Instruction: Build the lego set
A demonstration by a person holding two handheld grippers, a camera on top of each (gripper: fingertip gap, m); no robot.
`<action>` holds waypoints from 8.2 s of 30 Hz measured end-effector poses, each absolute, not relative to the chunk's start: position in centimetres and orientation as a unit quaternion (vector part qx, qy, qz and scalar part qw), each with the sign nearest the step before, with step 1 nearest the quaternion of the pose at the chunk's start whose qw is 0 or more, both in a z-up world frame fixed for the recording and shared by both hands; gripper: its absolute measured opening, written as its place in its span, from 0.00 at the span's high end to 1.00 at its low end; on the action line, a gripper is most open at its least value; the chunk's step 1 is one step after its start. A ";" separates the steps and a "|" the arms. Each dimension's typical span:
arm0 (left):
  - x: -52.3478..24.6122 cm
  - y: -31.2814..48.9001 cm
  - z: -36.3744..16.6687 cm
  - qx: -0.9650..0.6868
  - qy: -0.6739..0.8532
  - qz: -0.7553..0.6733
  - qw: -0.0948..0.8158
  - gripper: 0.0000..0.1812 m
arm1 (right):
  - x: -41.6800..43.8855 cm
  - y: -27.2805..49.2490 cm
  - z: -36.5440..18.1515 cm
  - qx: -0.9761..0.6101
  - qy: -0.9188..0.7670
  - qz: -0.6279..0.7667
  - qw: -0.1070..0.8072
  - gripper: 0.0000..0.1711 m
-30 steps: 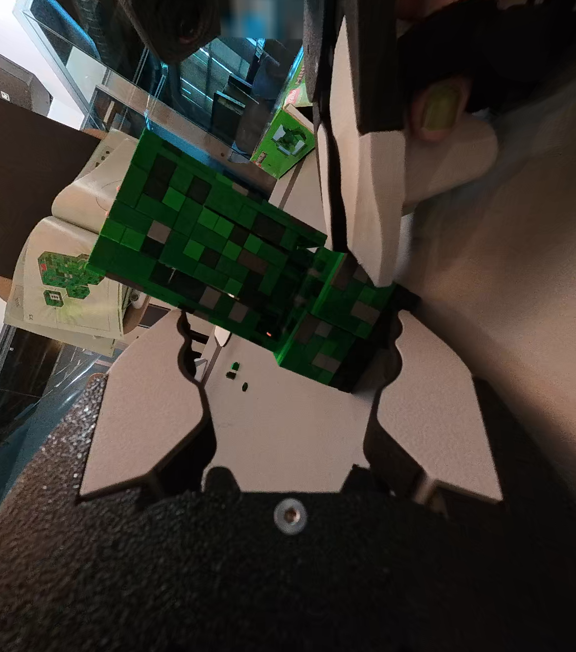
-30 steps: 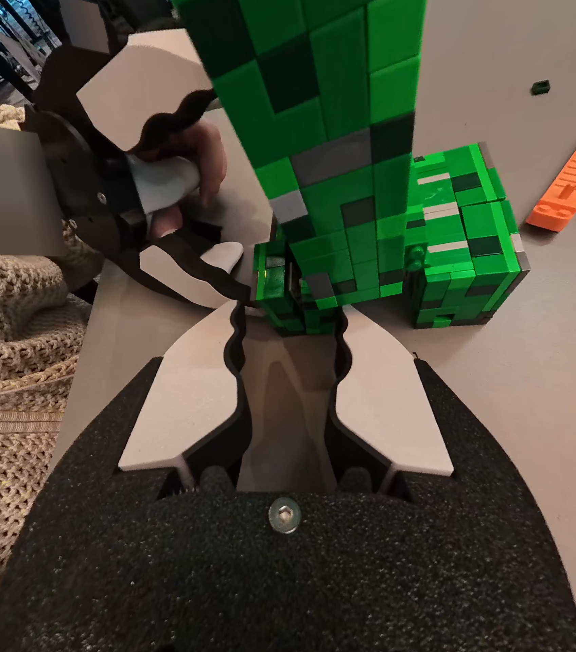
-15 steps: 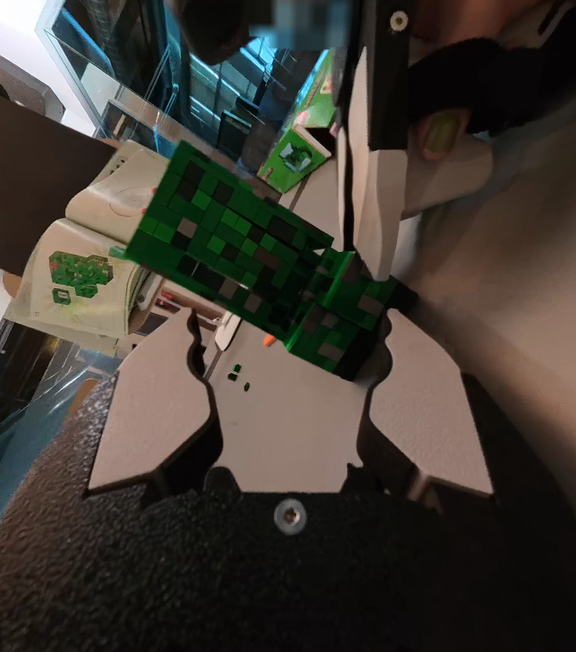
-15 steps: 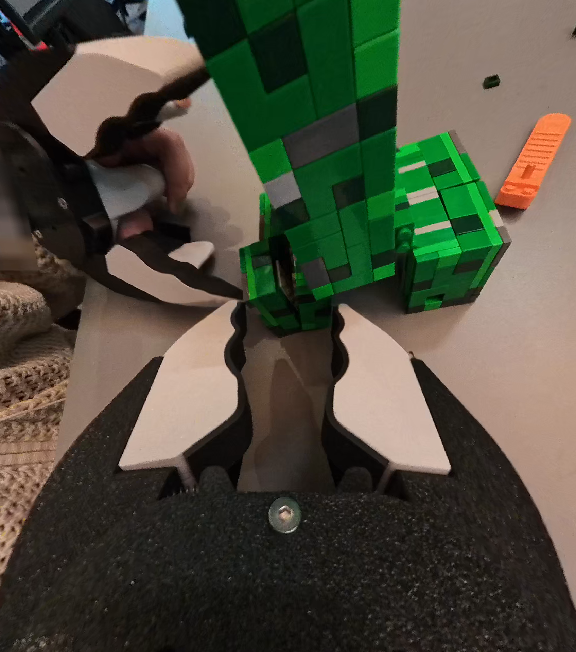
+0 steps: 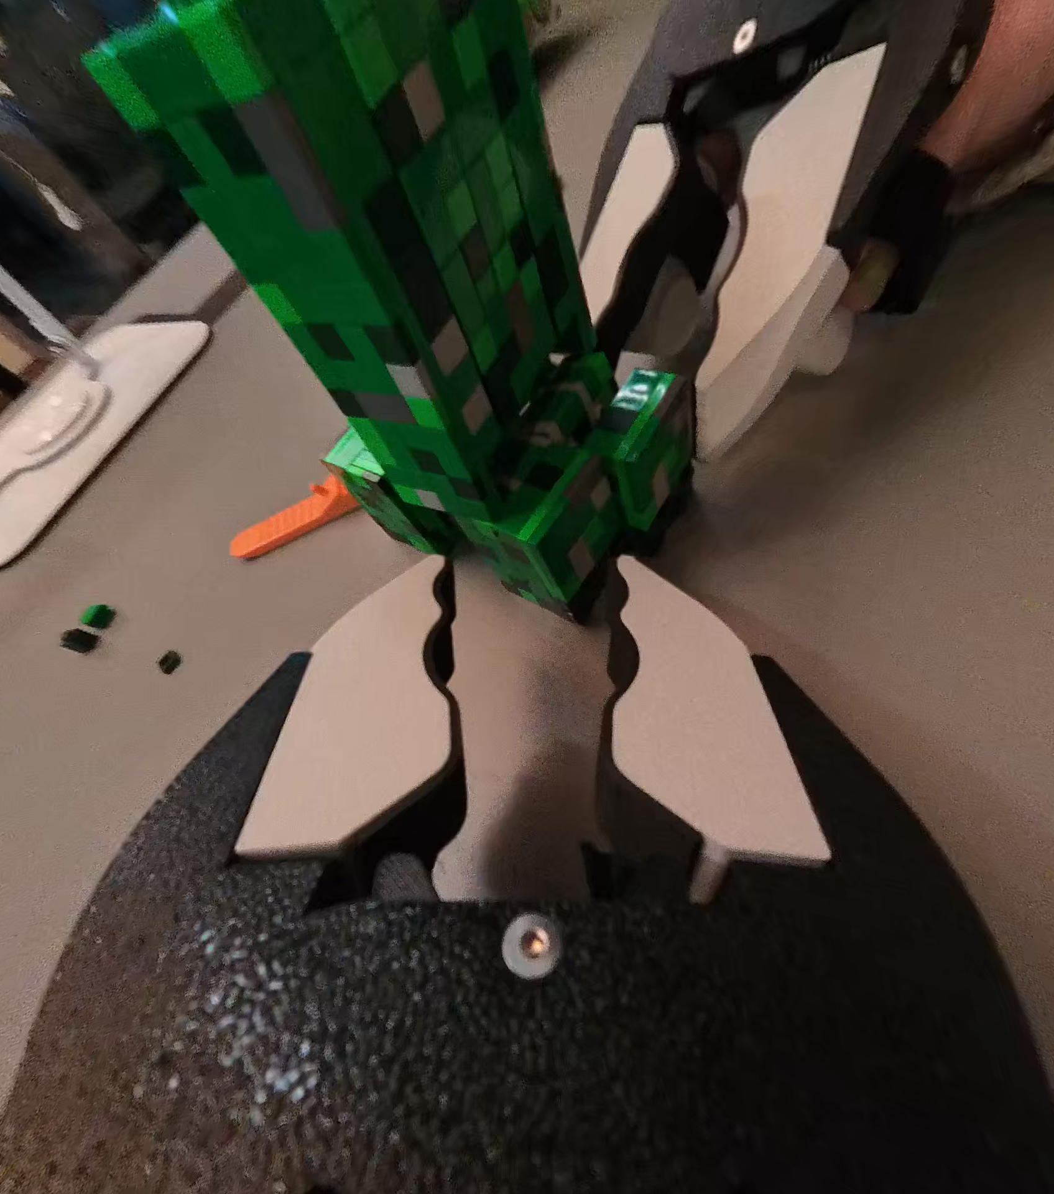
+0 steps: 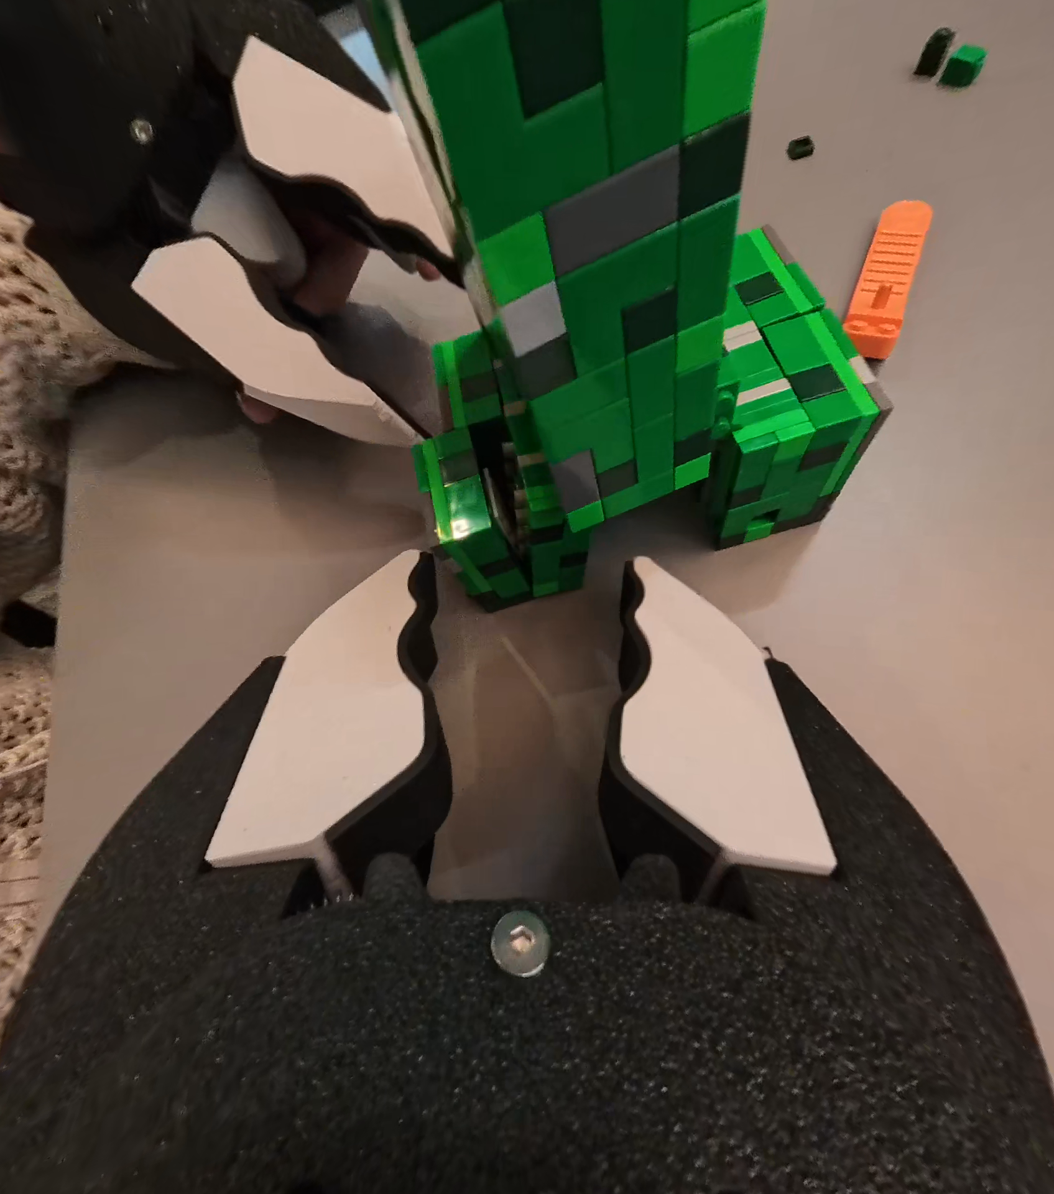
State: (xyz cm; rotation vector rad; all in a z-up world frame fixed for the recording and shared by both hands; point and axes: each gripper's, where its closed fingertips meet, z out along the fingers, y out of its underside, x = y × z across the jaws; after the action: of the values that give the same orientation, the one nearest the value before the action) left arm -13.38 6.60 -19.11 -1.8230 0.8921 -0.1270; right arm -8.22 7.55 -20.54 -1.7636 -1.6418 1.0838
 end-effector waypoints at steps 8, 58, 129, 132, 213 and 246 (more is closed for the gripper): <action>-13.0 6.7 -19.6 -0.769 0.393 -0.117 0.490 0.82 | -9.0 7.7 -20.4 -0.653 -0.589 0.406 0.247 0.73; -11.3 3.4 -17.6 -0.767 0.302 0.020 0.566 0.60 | -7.7 6.3 -18.9 -0.688 -0.461 0.542 0.141 0.76; -8.0 1.4 -21.7 -0.890 0.232 0.008 0.392 0.67 | -9.5 10.9 -10.4 -0.498 -0.580 0.487 0.422 0.60; -8.3 1.6 -21.8 -0.896 0.224 0.023 0.382 0.71 | -8.4 12.2 -11.2 -0.502 -0.559 0.496 0.435 0.60; -5.1 5.0 -14.8 -0.694 0.247 0.255 0.626 0.79 | -4.7 4.7 -14.2 -0.442 -0.615 0.578 0.303 0.90; -5.8 5.5 -16.1 -0.726 0.227 0.270 0.590 0.81 | -4.6 5.7 -12.8 -0.394 -0.613 0.518 0.448 0.78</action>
State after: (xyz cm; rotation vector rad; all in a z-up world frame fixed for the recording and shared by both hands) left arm -5.85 5.50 -16.10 -1.6911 0.5273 0.6288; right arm -4.60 5.70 -12.77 -0.9754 -1.5171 1.2830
